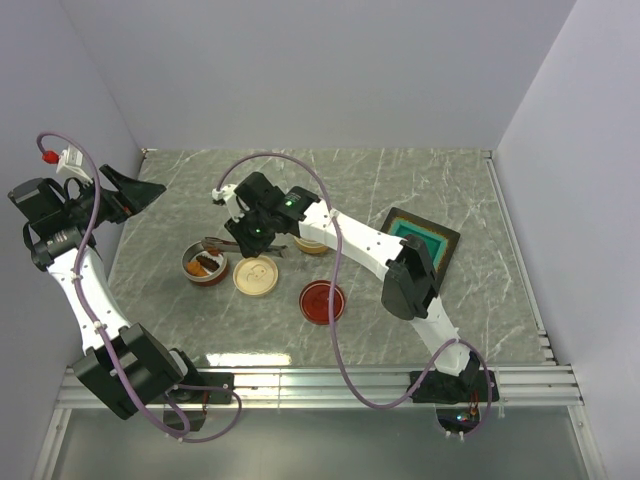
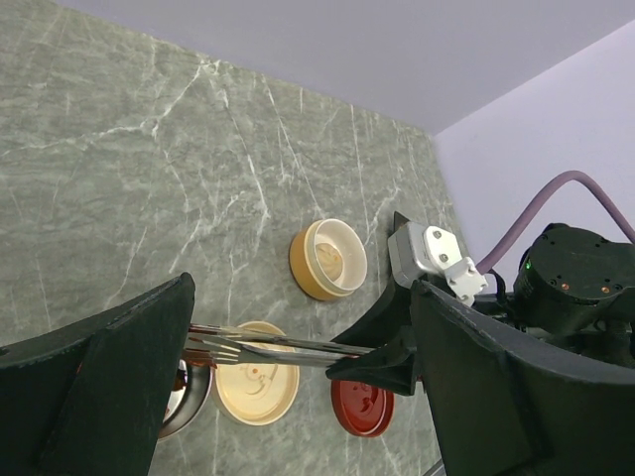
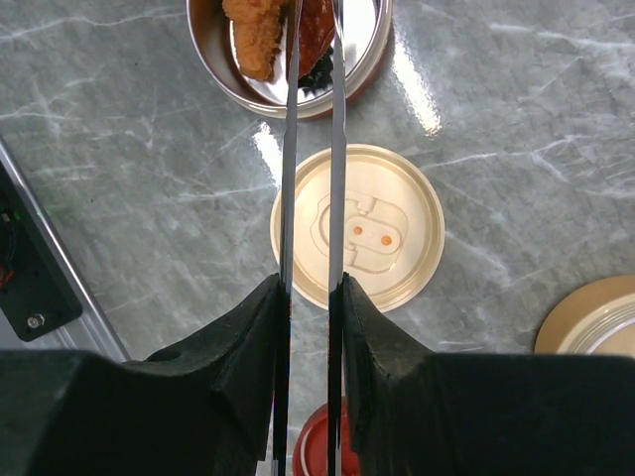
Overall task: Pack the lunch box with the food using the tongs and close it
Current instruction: Place the food into the lunch box
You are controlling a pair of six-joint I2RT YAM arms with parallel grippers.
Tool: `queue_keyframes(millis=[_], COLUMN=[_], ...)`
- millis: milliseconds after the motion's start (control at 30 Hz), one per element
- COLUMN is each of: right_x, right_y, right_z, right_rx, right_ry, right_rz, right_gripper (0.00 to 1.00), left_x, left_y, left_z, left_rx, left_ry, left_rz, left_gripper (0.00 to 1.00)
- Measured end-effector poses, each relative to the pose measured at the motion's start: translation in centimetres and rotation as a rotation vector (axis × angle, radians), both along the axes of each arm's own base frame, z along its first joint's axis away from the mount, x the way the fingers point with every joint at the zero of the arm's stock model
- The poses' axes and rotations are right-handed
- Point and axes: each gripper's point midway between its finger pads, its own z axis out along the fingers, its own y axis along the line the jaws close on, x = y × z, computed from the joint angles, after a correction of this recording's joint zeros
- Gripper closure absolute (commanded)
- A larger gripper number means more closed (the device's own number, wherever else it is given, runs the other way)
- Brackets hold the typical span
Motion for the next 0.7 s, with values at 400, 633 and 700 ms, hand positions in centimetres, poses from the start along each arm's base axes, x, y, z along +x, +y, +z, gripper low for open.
queue_keyframes(millis=[400,633,700], right_x=[0.29,0.03,-0.08], right_y=[-0.04,0.13,0.22], right_z=[-0.08,-0.28,-0.49], right_rx=[-0.010,-0.013,-0.016], right_ry=[-0.027,-0.026,-0.024], right_rz=[0.008,0.014,0.016], right_gripper=[0.62,0.59,0.57], left_x=[0.02,0.01,0.01], left_y=[0.01,0.01,0.01], left_z=[0.02,0.01,0.01], left_rx=[0.001,0.001,0.001], left_ry=[-0.002,-0.001,-0.001], left_rz=[0.000,0.000,0.000], left_gripper=[0.04,0.04,0.04])
